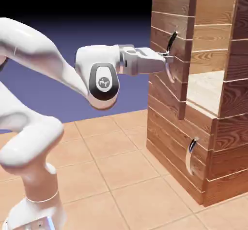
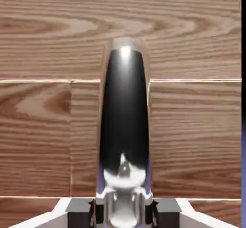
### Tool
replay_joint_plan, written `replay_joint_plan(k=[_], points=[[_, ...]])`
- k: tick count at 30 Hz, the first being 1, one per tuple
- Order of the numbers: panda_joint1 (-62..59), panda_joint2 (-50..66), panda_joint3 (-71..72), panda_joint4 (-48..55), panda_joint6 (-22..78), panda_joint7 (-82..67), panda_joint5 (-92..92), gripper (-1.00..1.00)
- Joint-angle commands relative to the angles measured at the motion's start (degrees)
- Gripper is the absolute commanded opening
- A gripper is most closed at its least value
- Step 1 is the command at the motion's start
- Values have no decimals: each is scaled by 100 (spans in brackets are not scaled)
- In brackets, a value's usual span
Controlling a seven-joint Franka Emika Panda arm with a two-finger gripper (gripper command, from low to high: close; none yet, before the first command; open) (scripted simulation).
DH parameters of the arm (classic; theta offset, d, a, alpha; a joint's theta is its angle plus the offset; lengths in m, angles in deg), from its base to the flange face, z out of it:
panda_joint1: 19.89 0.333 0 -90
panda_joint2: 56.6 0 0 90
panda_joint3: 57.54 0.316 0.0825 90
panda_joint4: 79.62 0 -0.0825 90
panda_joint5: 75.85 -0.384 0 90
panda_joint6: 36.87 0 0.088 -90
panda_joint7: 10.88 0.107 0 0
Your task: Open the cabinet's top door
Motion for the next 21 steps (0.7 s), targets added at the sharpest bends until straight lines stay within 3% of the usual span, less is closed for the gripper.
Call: replay_joint_plan(k=[1,11,21], points=[[-148,-59,45,23,-25,245,215,-100],[-1762,-602,514,347,-660,2737,2279,-100],[-143,-2007,-280,-88,1562,3826,3551,-100]])
